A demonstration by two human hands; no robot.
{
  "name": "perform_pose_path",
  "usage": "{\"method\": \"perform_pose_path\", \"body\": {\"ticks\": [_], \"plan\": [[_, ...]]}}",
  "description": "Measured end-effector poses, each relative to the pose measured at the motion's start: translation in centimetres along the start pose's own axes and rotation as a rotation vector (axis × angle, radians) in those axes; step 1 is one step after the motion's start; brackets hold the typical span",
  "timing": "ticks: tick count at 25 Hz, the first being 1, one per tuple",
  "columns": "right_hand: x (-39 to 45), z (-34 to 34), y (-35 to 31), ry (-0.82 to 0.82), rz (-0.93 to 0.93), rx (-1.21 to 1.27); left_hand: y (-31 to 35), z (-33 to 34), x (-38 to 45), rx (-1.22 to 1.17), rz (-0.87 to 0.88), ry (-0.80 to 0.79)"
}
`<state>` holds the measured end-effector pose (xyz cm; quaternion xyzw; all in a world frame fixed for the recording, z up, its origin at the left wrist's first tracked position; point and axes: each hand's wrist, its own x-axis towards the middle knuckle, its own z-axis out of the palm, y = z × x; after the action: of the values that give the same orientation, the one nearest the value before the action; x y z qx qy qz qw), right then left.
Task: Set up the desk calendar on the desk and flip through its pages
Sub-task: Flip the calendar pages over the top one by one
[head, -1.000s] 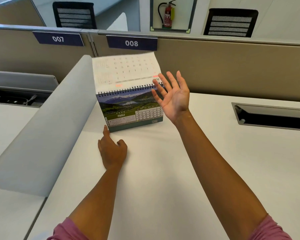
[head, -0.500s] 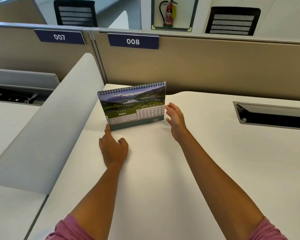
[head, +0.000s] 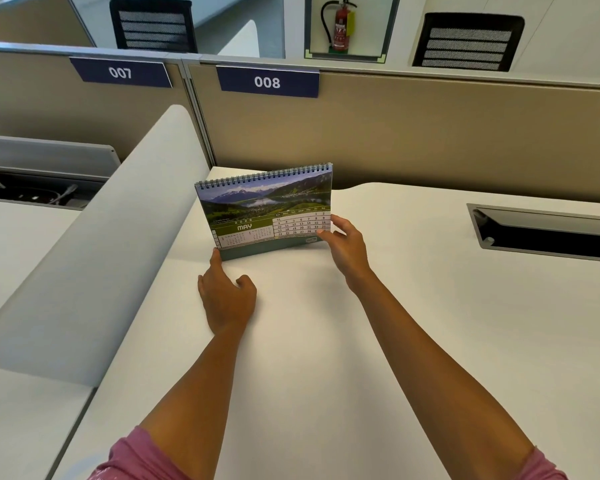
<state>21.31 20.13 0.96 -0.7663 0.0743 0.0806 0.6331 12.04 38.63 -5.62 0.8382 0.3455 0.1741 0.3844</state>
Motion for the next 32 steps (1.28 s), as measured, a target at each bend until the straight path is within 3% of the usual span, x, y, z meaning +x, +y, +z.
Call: {"method": "perform_pose_path", "body": {"ticks": [7,20,24,32], "plan": [[-0.9,-0.1,1.2,0.189,-0.045,0.056,-0.1,0.1,0.1,0.007,-0.003,-0.013],[-1.3,-0.8,1.1,0.143,-0.052,0.037,-0.1,-0.2,-0.3,-0.062,0.029,-0.004],[-1.4,-1.1,0.8,0.079,-0.019,0.141,-0.1,-0.4,-0.4,-0.076,0.061,0.006],[-2.3,-1.8,-1.1,-0.244,0.156,0.571,-0.1,-0.6,-0.5,-0.093,0.054,-0.018]]}}
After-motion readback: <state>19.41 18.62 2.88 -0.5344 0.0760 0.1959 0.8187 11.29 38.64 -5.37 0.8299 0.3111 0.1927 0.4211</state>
